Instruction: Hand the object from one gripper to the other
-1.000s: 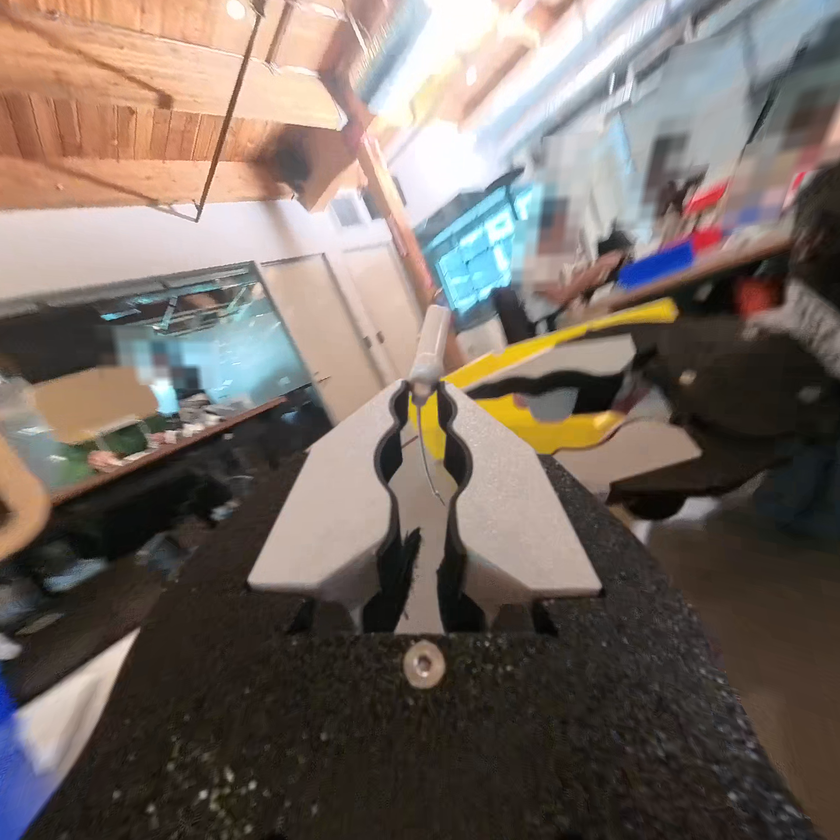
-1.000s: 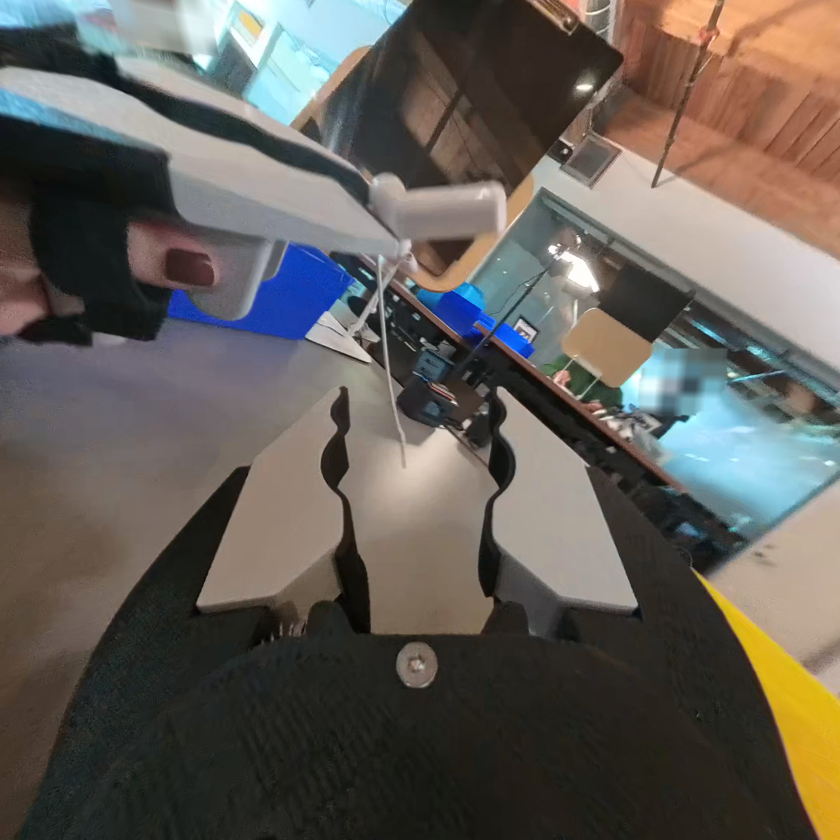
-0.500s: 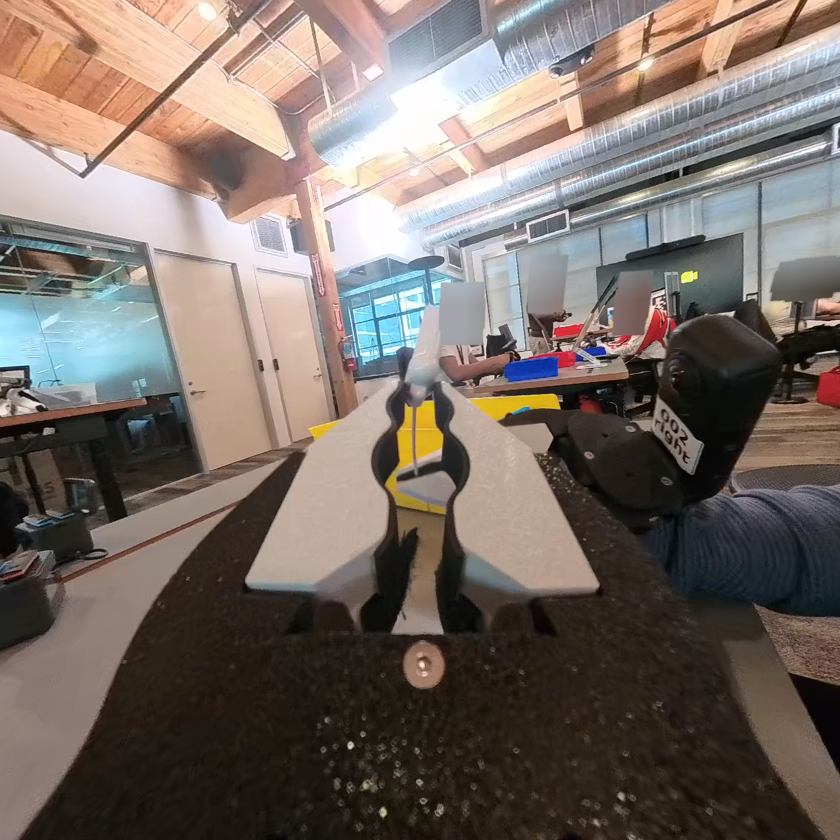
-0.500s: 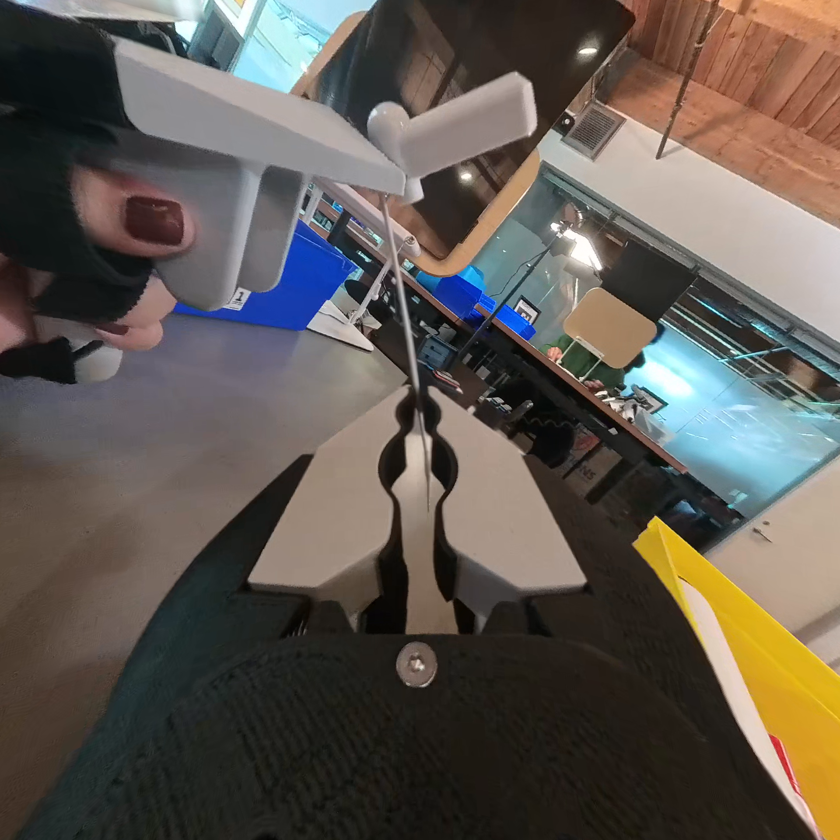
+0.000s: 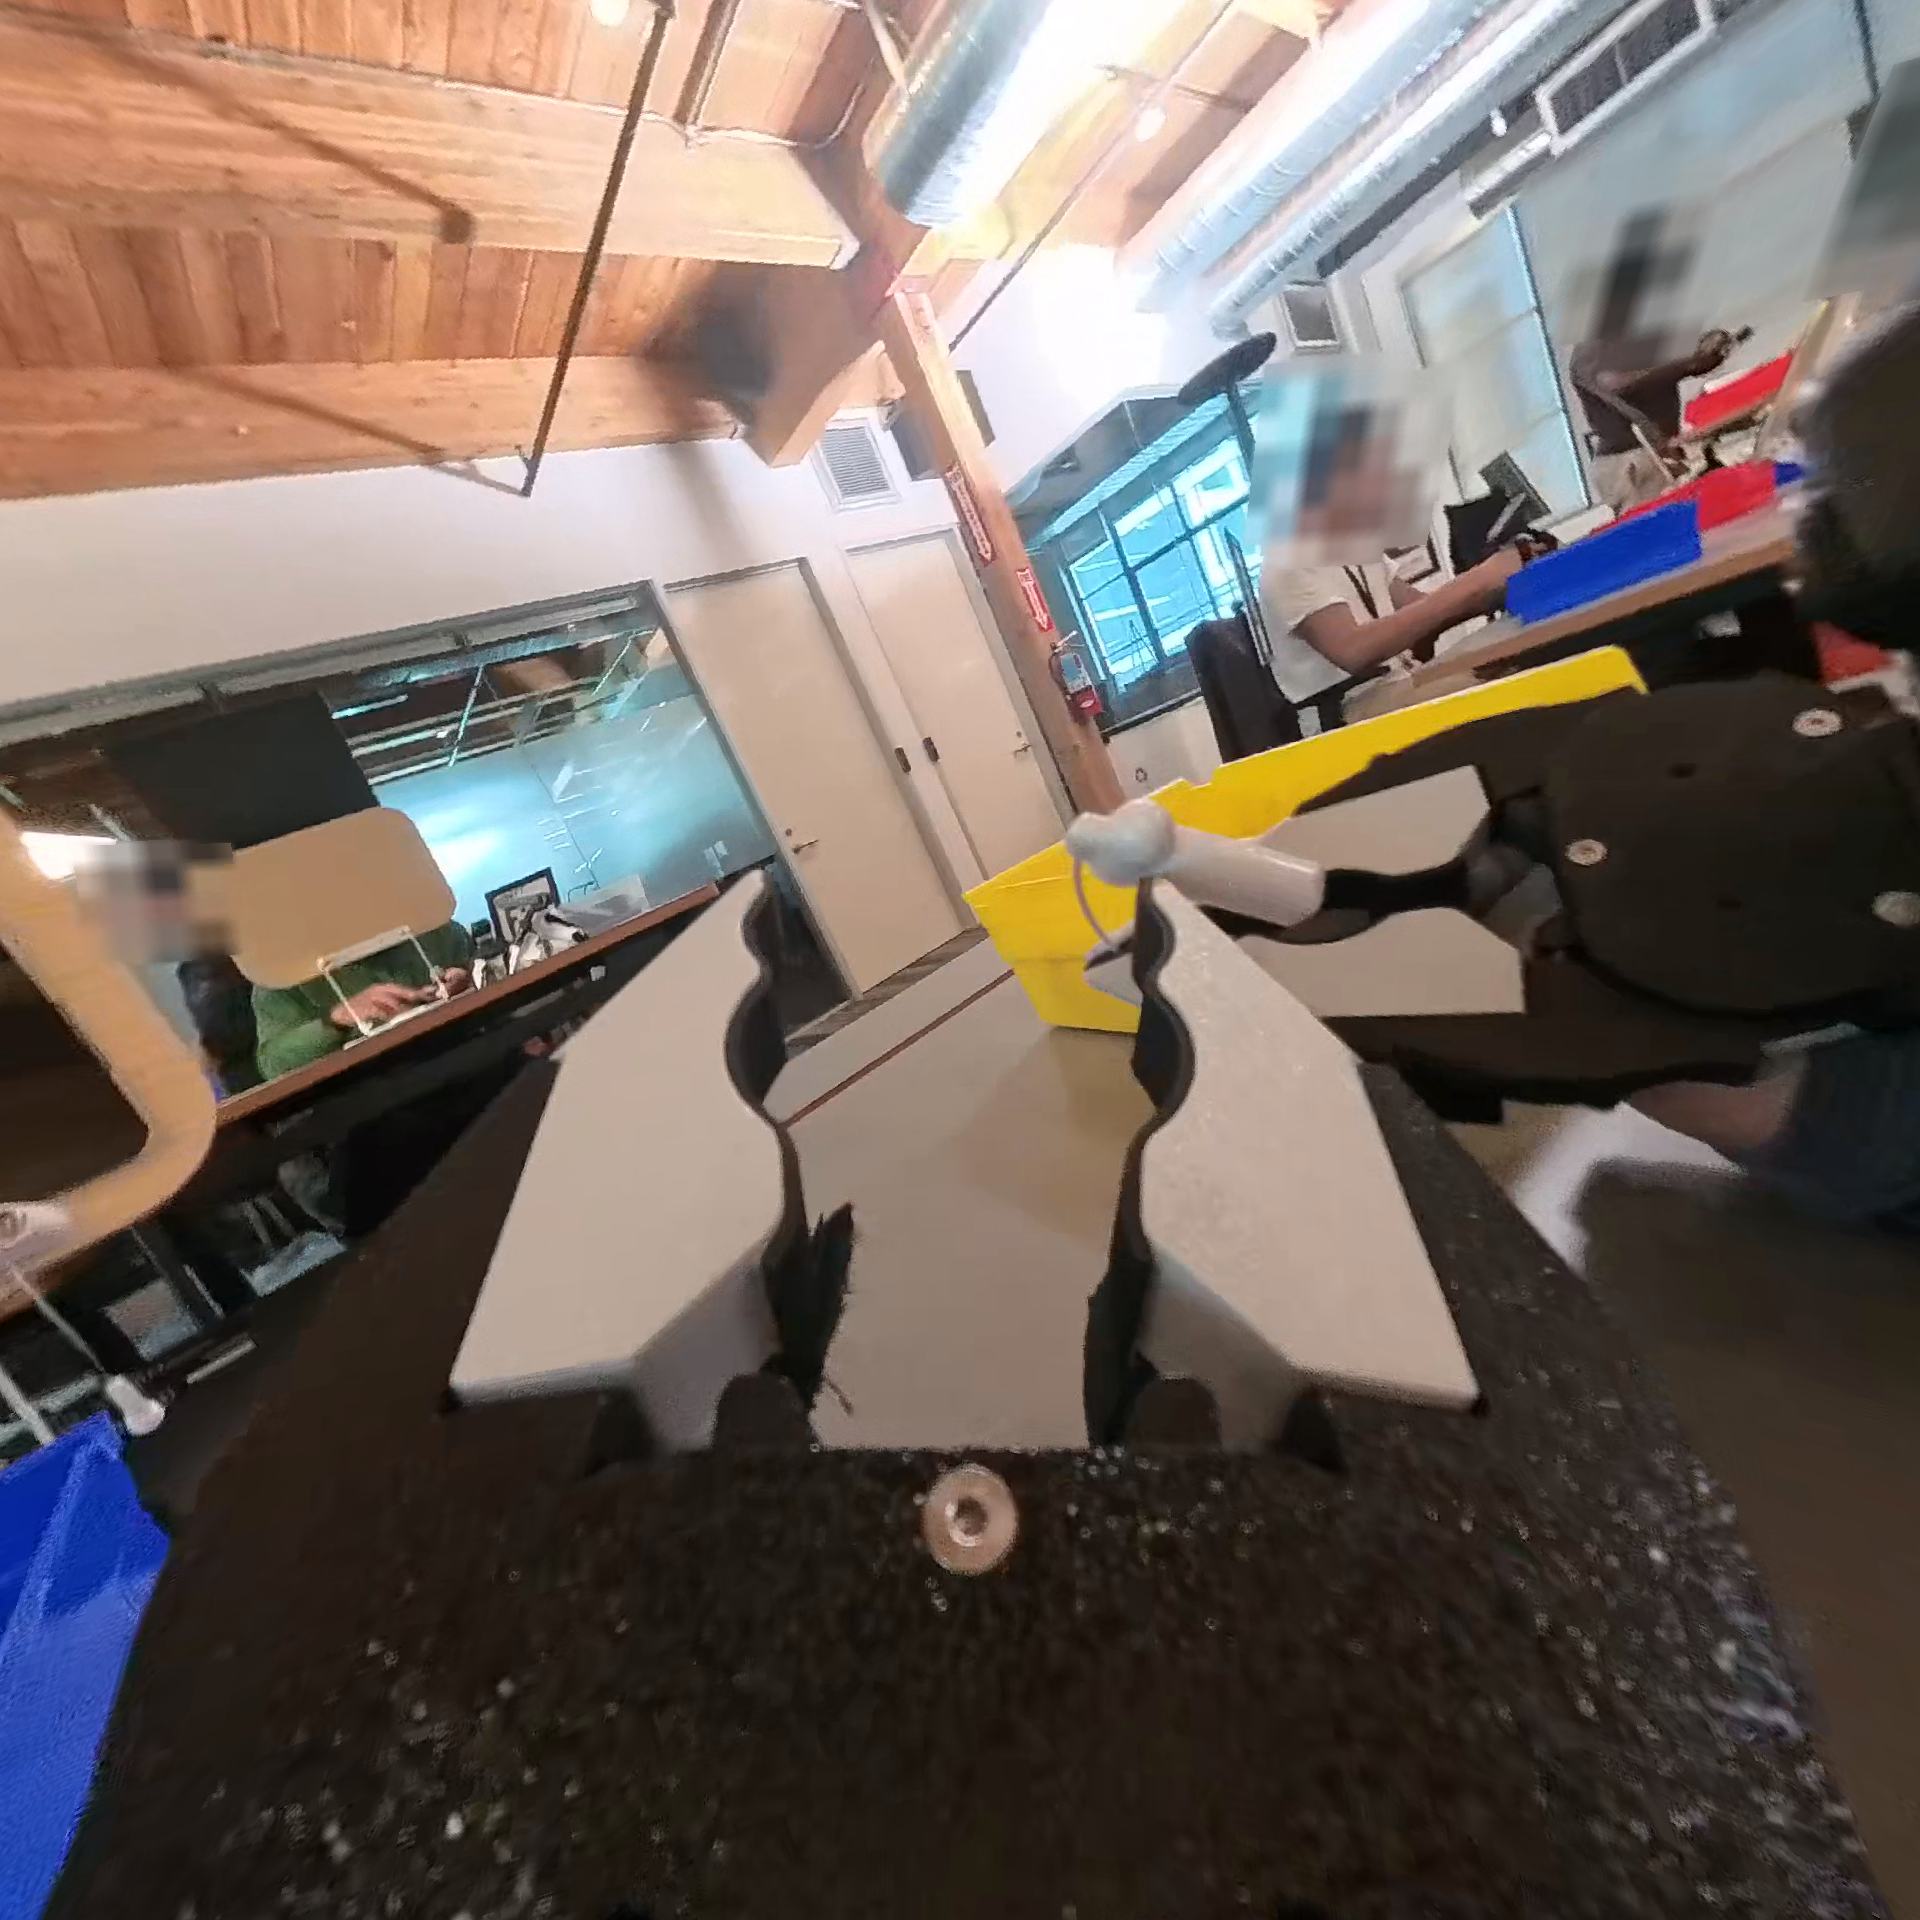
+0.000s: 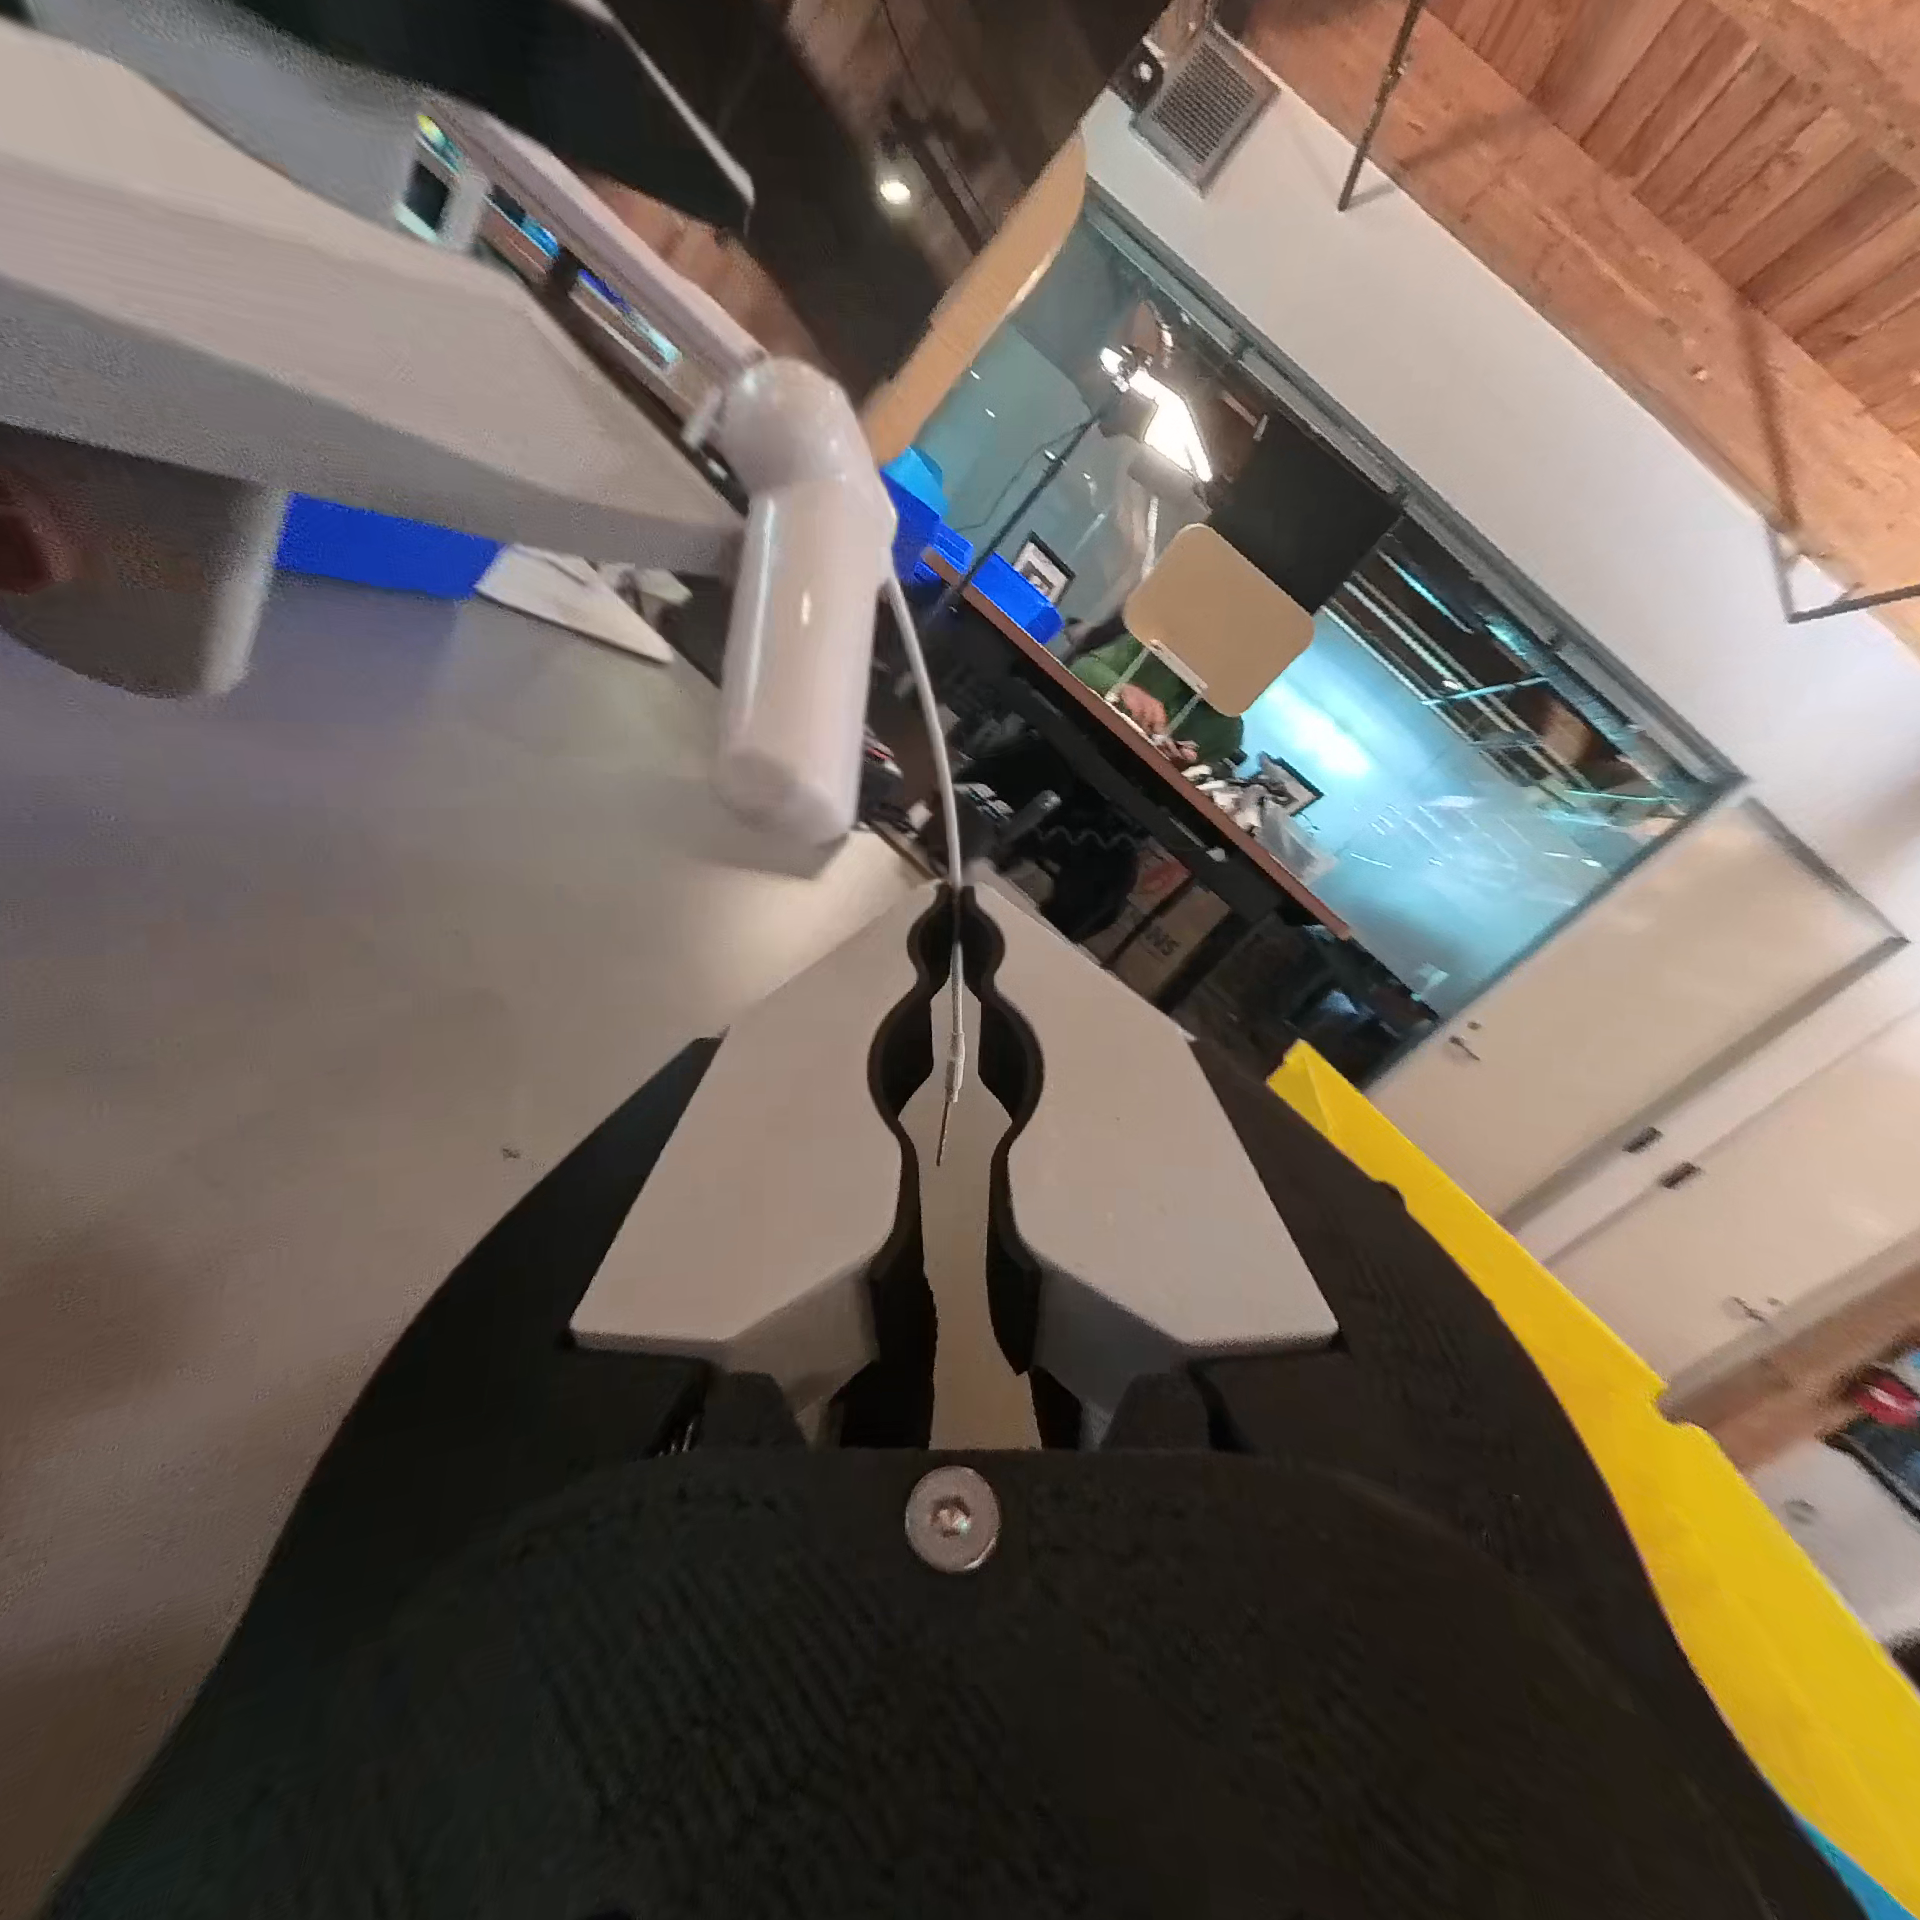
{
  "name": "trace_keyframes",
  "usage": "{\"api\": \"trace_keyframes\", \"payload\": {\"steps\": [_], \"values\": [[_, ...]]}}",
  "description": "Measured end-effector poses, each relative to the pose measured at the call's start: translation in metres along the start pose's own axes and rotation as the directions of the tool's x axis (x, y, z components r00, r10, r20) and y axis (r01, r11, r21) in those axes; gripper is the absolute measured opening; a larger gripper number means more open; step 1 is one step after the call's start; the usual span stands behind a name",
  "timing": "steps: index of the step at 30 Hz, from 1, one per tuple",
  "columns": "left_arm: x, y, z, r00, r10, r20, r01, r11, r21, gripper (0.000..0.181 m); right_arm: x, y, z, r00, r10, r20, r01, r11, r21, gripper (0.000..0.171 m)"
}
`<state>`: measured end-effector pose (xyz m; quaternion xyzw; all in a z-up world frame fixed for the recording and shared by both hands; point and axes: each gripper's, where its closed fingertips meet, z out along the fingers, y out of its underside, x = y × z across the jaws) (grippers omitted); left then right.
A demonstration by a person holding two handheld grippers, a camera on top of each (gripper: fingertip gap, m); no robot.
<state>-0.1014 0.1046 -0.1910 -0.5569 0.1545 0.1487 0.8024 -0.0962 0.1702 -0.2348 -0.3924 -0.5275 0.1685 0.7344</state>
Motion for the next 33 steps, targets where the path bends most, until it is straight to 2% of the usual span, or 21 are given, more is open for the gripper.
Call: {"api": "trace_keyframes", "payload": {"steps": [3, 5, 11, 14, 16, 20, 26, 30, 33], "values": [[0.012, 0.001, -0.001, 0.995, 0.085, -0.047, -0.085, 0.996, -0.01, 0.061, 0.012, 0.004, -0.001, 0.993, -0.079, -0.086, 0.075, 0.996, -0.041, 0.0], [0.015, 0.002, -0.001, 0.994, 0.088, -0.064, -0.09, 0.996, -0.016, 0.059, 0.02, 0.004, -0.002, 0.982, -0.121, -0.143, 0.115, 0.992, -0.051, 0.0], [0.003, 0.002, -0.003, 0.998, 0.065, -0.006, -0.065, 0.998, -0.022, 0.055, 0.025, 0.001, -0.004, 0.965, -0.185, -0.186, 0.176, 0.982, -0.064, 0.0], [-0.009, 0.007, -0.004, 0.991, 0.112, 0.073, -0.108, 0.993, -0.057, 0.046, 0.029, -0.001, -0.003, 0.98, -0.119, -0.157, 0.106, 0.99, -0.089, 0.0], [-0.01, 0.011, -0.003, 0.991, 0.111, 0.078, -0.105, 0.991, -0.077, 0.045, 0.032, 0.004, 0.002, 0.996, -0.017, -0.088, 0.0, 0.983, -0.183, 0.0], [-0.015, 0.023, 0.0, 0.987, 0.124, 0.101, -0.109, 0.984, -0.143, 0.046, 0.079, -0.003, 0.007, 0.996, 0.037, -0.076, -0.059, 0.947, -0.316, 0.0], [-0.015, 0.029, 0.002, 0.987, 0.127, 0.095, -0.11, 0.979, -0.174, 0.045, 0.149, 0.004, 0.006, 0.996, 0.012, -0.092, -0.053, 0.888, -0.457, 0.0], [-0.013, 0.031, 0.003, 0.987, 0.134, 0.085, -0.117, 0.976, -0.186, 0.043, 0.183, 0.03, -0.012, 0.993, -0.007, -0.119, -0.059, 0.838, -0.543, 0.0], [-0.012, 0.032, 0.003, 0.988, 0.132, 0.082, -0.115, 0.975, -0.188, 0.043, 0.205, 0.07, -0.026, 0.986, 0.039, -0.163, -0.135, 0.759, -0.637, 0.0]]}}
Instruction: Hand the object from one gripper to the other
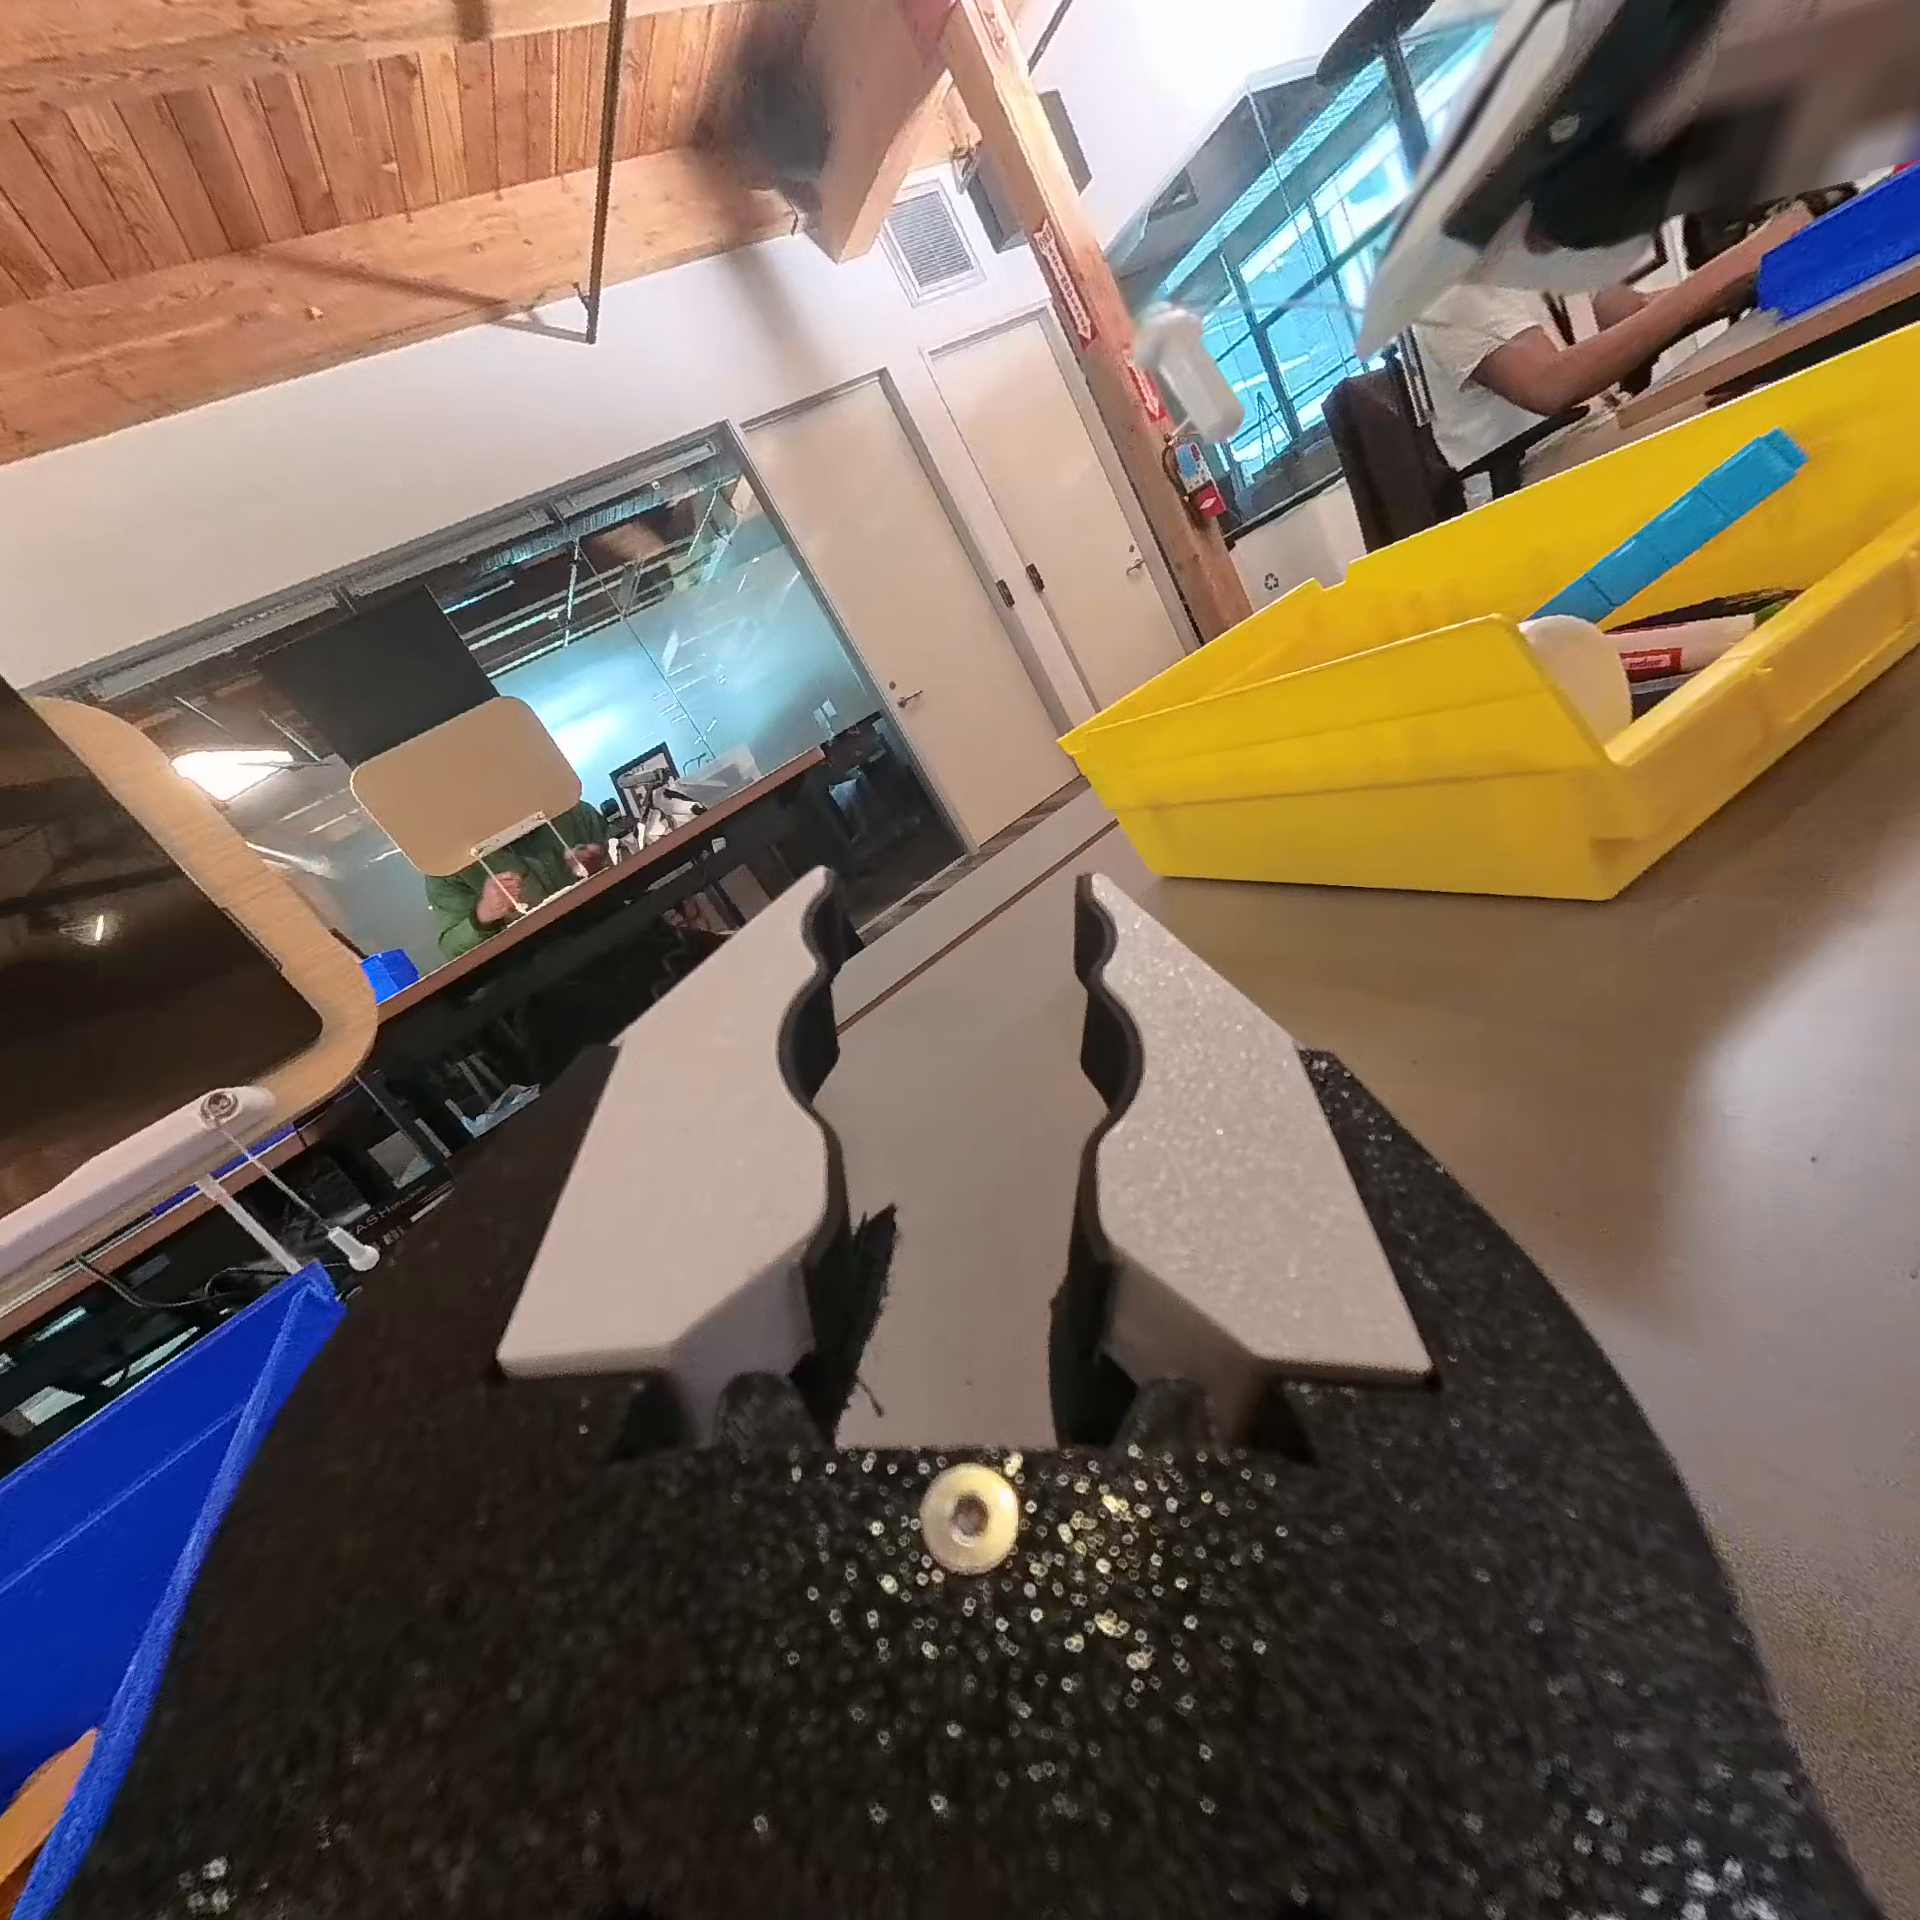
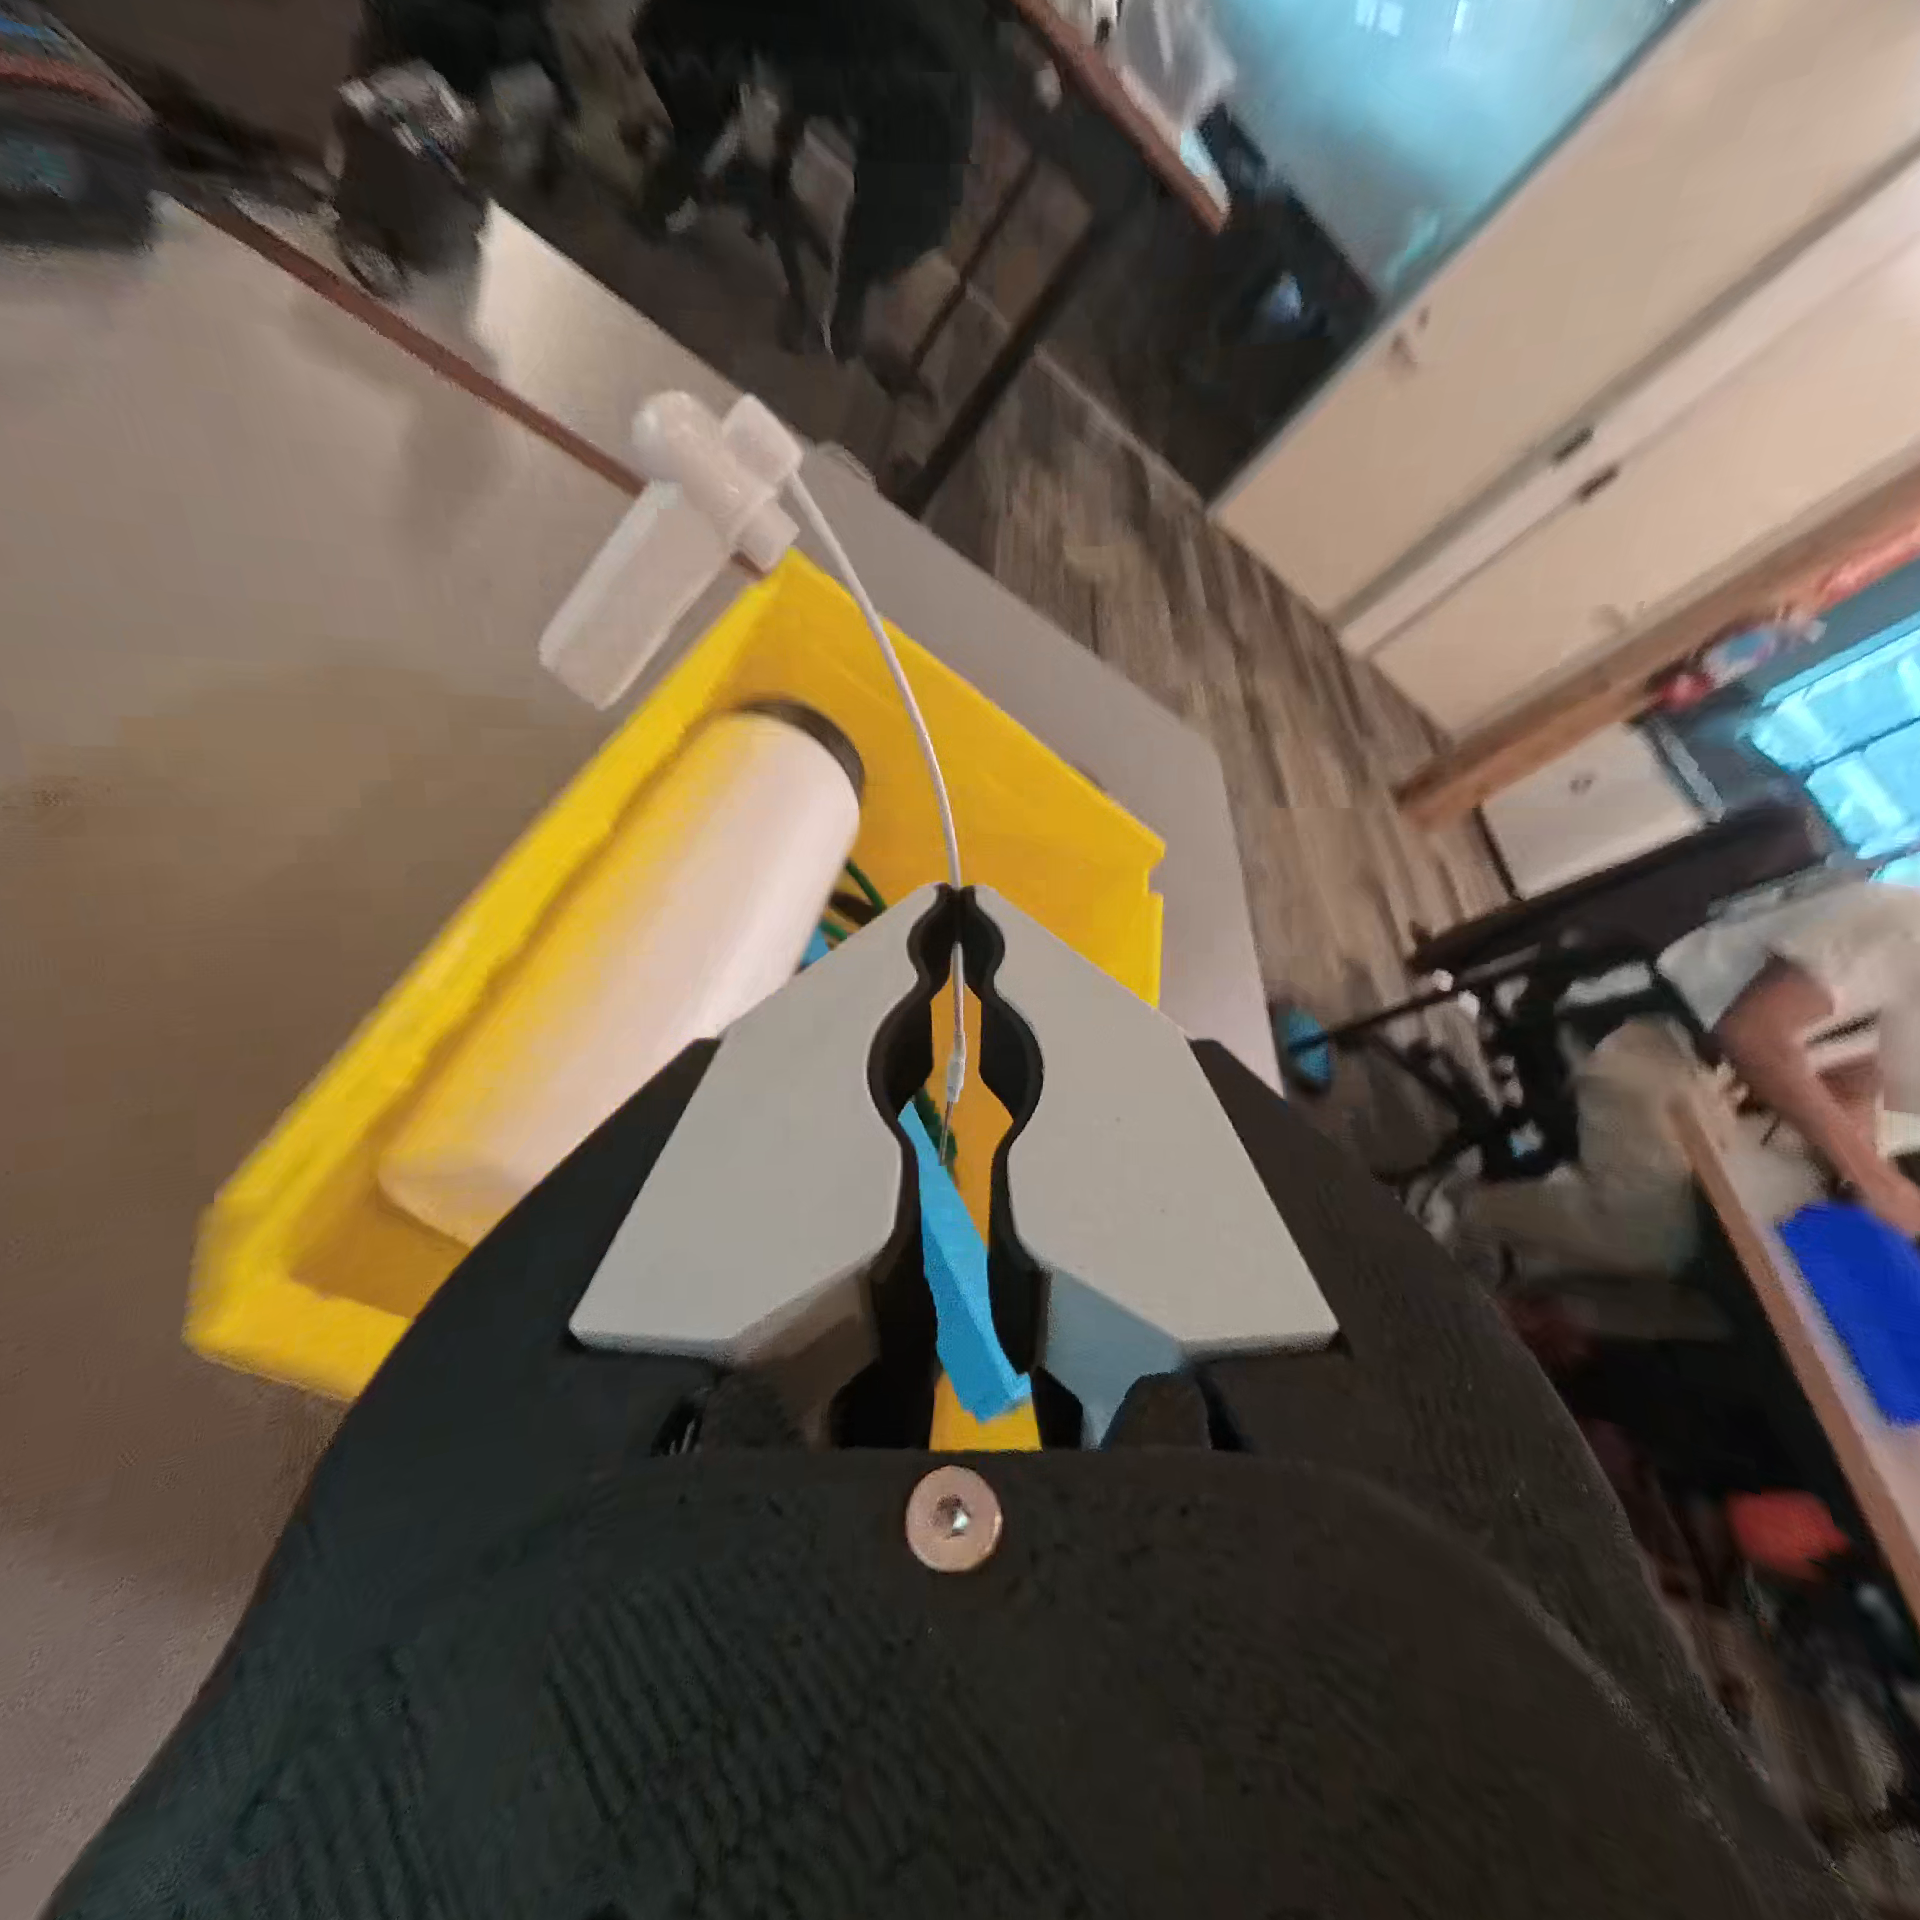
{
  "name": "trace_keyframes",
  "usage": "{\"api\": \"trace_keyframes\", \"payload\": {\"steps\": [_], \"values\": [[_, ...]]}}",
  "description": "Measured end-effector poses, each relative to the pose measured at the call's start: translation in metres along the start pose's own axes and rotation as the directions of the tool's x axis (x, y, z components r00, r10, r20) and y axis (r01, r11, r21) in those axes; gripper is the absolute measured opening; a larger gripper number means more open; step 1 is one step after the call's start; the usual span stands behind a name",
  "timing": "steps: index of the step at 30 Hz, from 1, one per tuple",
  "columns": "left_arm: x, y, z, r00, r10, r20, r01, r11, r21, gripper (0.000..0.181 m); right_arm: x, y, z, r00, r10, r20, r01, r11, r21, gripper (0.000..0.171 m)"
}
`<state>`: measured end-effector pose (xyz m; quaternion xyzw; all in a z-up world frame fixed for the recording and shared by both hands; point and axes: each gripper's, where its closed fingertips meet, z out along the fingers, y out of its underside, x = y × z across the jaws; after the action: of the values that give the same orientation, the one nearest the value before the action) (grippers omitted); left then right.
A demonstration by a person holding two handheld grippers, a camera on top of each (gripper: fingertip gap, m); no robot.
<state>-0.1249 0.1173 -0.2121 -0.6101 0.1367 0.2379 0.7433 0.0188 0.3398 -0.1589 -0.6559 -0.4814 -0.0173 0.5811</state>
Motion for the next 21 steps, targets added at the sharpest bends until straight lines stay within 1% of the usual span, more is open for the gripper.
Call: {"api": "trace_keyframes", "payload": {"steps": [4, 5, 7, 9, 11, 15, 18, 21], "values": [[0.001, 0.002, 0.0, 1.0, -0.011, -0.007, 0.011, 1.0, -0.01, 0.044, 0.012, 0.051, 0.028, 0.994, 0.103, 0.028, -0.098, 0.985, -0.143, 0.0], [0.001, 0.003, 0.0, 1.0, -0.015, -0.008, 0.015, 1.0, -0.014, 0.045, 0.012, 0.059, 0.033, 0.991, 0.132, 0.033, -0.125, 0.979, -0.163, 0.005], [0.002, 0.004, 0.001, 1.0, -0.016, -0.015, 0.016, 1.0, -0.021, 0.047, 0.007, 0.065, 0.039, 0.982, 0.175, 0.072, -0.161, 0.973, -0.167, 0.032], [0.003, 0.002, 0.001, 1.0, -0.022, -0.021, 0.022, 1.0, -0.018, 0.048, 0.003, 0.055, 0.037, 0.973, 0.203, 0.106, -0.19, 0.974, -0.12, 0.043], [0.001, -0.002, 0.0, 0.999, -0.036, -0.018, 0.036, 0.999, -0.009, 0.049, 0.003, 0.038, 0.031, 0.97, 0.213, 0.12, -0.209, 0.977, -0.046, 0.049], [-0.017, -0.018, -0.008, 0.996, -0.084, 0.042, 0.084, 0.996, -0.005, 0.047, -0.001, 0.004, 0.013, 0.971, 0.18, 0.159, -0.197, 0.976, 0.095, 0.051], [-0.05, -0.034, -0.021, 0.979, -0.151, 0.134, 0.154, 0.988, -0.009, 0.046, -0.007, -0.019, -0.002, 0.964, 0.168, 0.205, -0.207, 0.961, 0.186, 0.049], [-0.112, -0.04, -0.044, 0.936, -0.171, 0.308, 0.203, 0.976, -0.074, 0.045, -0.013, -0.033, -0.012, 0.959, 0.156, 0.235, -0.212, 0.948, 0.238, 0.046]]}}
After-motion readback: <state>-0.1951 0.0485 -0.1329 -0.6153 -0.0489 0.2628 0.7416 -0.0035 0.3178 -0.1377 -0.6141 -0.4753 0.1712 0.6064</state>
